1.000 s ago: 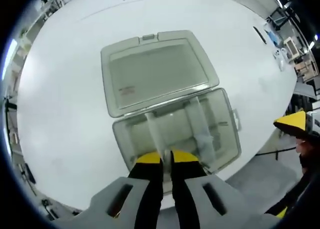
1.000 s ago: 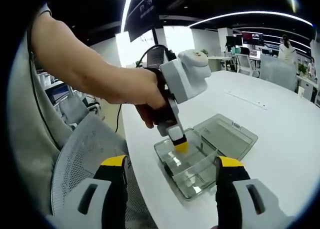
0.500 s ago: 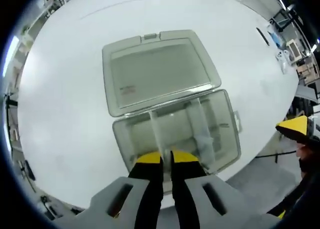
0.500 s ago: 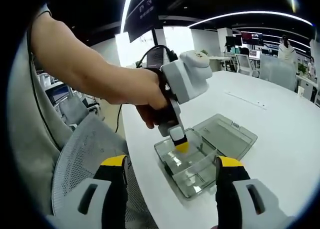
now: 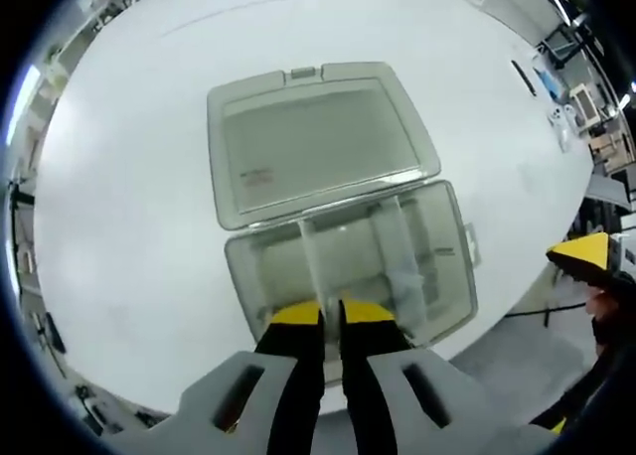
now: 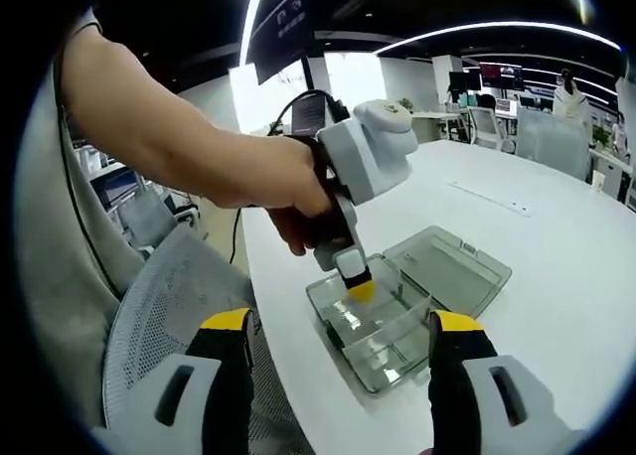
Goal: Insert the divider into the dual guide fixture by aligning both edges with the guide slots and pushing it downward to the bottom, including one-sided entry, uneven engagement, binding, and posture correction.
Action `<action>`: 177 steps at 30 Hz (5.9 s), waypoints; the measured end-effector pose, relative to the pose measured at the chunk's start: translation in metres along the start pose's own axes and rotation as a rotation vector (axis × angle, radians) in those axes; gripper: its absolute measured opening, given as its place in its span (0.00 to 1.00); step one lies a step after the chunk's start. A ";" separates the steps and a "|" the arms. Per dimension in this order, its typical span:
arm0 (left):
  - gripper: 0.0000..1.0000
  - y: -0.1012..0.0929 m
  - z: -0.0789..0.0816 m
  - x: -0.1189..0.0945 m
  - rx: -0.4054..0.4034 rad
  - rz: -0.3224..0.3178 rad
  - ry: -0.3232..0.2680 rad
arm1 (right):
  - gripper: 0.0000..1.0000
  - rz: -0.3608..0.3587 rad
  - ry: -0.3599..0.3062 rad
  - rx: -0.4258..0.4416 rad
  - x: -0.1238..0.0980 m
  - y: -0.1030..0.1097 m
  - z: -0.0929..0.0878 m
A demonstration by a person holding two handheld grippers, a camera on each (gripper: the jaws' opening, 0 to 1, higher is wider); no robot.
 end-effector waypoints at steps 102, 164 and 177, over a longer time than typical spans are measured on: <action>0.09 -0.002 0.002 0.015 0.037 -0.063 -0.007 | 0.70 -0.011 0.013 0.010 -0.003 -0.003 -0.003; 0.14 -0.008 0.002 -0.008 0.059 -0.181 -0.157 | 0.70 -0.032 0.052 -0.015 -0.011 -0.001 0.005; 0.24 -0.011 0.002 -0.045 0.078 -0.301 -0.365 | 0.71 -0.043 0.063 -0.022 -0.019 -0.006 0.004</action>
Point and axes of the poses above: the point that each gripper's makers call its tool centre point, and the gripper's own axes: x roughly forward along the fingers, y roughly to its left, z roughly out of its top, the point moved 3 cm from there along -x, roughly backward along the fingers, and after that the axes turned 3 degrees about x, right-handed, at the moved point
